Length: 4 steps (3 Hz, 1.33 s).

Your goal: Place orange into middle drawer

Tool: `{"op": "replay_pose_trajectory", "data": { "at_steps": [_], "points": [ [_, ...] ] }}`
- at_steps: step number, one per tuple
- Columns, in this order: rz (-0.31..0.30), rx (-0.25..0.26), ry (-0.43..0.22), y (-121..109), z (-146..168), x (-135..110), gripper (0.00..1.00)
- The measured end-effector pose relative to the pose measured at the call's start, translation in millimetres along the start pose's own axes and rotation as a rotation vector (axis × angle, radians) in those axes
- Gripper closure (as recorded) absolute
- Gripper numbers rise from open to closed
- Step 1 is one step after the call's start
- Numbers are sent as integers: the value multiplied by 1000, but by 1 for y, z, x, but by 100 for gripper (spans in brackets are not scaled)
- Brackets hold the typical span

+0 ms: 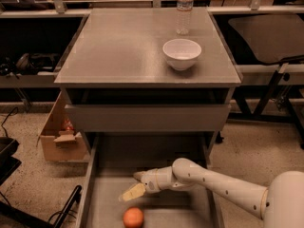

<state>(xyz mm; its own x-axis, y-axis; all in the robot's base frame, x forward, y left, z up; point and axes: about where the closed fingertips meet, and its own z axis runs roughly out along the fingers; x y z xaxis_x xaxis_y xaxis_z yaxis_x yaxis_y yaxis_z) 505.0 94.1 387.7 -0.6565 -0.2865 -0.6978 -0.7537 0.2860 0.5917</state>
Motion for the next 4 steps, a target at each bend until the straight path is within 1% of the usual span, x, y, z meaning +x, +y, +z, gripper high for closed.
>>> {"op": "replay_pose_trajectory", "data": {
  "at_steps": [1, 2, 3, 4],
  "points": [
    [0, 0, 0, 0, 0, 0, 0],
    [-12, -16, -25, 6, 0, -4, 0],
    [-90, -52, -15, 29, -17, -16, 0],
    [-159, -67, 26, 57, -50, -18, 0]
  ]
}}
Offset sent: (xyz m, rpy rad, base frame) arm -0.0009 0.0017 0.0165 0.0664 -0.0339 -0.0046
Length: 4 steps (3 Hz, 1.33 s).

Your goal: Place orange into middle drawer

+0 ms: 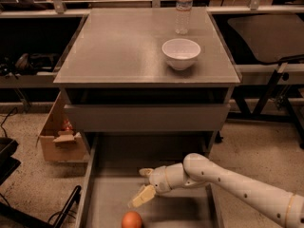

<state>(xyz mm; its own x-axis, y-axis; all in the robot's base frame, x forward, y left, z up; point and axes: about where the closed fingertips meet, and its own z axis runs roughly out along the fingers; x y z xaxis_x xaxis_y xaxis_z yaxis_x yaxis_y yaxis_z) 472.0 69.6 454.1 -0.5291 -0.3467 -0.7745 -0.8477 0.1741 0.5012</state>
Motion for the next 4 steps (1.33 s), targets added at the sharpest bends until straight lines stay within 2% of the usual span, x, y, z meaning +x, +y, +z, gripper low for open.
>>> {"op": "replay_pose_trajectory", "data": {
  "at_steps": [1, 2, 3, 4],
  "points": [
    [-61, -11, 53, 36, -37, -2, 0],
    [-86, -6, 93, 66, -82, -7, 0],
    [-100, 27, 99, 84, -137, -24, 0],
    [-131, 72, 106, 103, -197, -52, 0]
  ]
}}
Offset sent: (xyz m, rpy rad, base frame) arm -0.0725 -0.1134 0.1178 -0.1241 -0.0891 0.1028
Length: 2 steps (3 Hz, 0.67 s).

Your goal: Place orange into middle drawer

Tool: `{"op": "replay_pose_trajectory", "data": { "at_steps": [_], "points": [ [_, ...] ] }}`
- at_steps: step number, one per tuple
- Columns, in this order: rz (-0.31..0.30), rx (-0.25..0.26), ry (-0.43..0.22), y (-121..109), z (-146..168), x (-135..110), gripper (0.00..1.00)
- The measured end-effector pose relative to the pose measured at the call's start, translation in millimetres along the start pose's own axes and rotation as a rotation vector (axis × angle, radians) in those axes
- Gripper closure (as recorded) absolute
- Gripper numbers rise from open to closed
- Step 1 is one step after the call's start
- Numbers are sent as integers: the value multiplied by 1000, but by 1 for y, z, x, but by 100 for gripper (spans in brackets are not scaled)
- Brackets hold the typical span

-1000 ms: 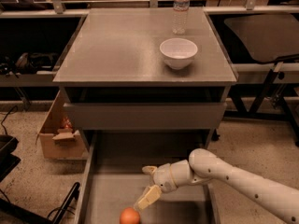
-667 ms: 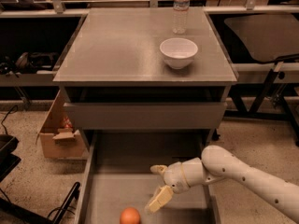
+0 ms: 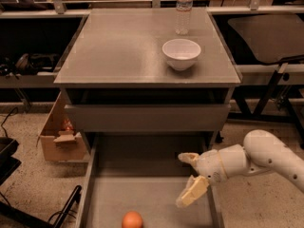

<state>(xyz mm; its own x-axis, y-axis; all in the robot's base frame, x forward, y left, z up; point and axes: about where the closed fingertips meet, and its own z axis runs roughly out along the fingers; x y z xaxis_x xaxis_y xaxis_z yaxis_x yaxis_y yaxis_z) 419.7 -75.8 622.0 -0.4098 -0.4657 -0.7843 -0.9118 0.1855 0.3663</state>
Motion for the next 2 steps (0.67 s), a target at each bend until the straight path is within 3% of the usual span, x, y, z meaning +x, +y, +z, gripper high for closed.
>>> {"op": "replay_pose_trajectory", "data": {
  "at_steps": [1, 2],
  "points": [
    [-13, 95, 42, 25, -73, -31, 0],
    [12, 279, 118, 51, -108, -51, 0]
  ]
}}
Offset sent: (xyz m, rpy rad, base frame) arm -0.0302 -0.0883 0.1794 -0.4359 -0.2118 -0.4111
